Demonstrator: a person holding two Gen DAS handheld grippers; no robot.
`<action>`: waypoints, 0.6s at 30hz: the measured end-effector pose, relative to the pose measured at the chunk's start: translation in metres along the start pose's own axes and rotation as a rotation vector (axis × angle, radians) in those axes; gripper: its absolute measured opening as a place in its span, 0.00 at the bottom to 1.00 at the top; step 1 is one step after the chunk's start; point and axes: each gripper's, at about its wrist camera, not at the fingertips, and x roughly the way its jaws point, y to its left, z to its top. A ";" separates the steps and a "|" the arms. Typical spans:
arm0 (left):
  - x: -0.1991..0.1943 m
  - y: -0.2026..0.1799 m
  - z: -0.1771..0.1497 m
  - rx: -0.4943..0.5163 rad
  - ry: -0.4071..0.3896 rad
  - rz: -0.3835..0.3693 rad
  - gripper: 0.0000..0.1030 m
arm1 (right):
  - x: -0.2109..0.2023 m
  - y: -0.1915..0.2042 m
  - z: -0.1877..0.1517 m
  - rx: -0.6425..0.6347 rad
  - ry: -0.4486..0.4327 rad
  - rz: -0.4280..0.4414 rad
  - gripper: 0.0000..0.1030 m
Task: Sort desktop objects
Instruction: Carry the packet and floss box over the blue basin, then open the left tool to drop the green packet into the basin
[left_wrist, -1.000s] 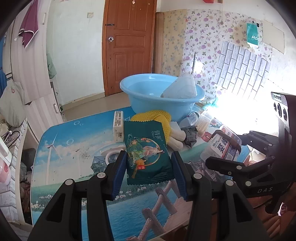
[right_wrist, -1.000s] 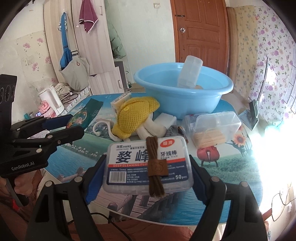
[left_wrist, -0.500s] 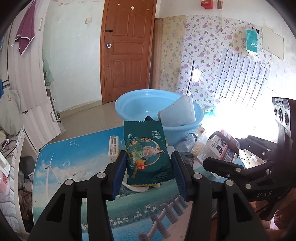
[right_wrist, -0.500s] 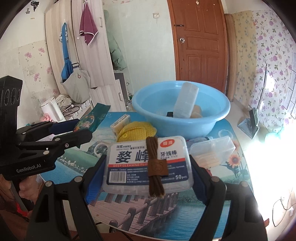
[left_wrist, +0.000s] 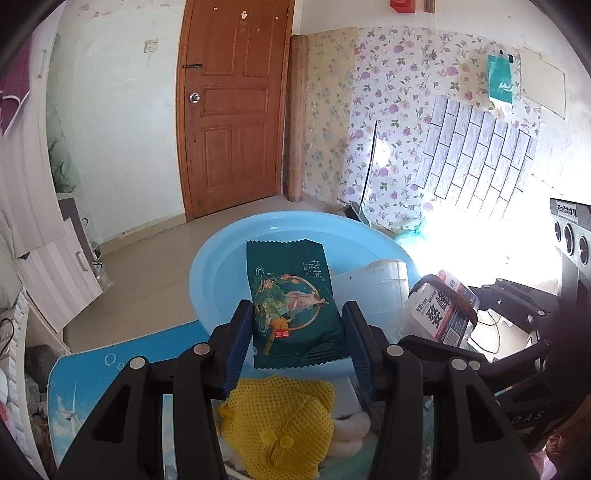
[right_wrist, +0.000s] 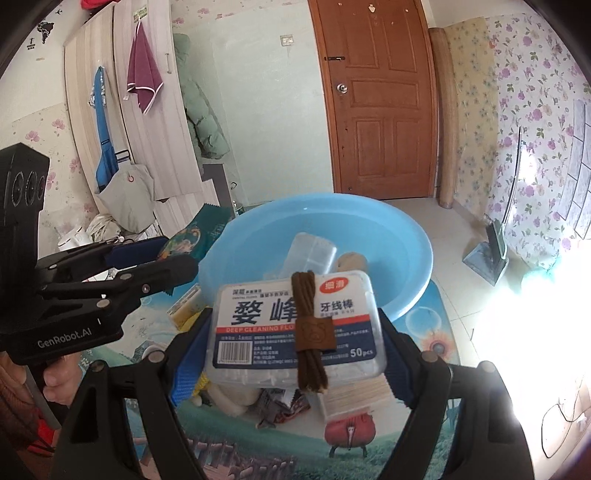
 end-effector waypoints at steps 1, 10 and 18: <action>0.008 0.002 0.001 0.000 0.014 -0.001 0.48 | 0.005 -0.002 0.002 0.000 0.006 -0.002 0.79; 0.014 0.017 -0.004 -0.010 0.027 0.024 0.61 | 0.036 -0.012 0.014 -0.008 0.042 -0.016 0.79; -0.011 0.051 -0.023 -0.091 0.039 0.064 0.80 | 0.063 -0.009 0.023 0.029 0.125 -0.013 0.80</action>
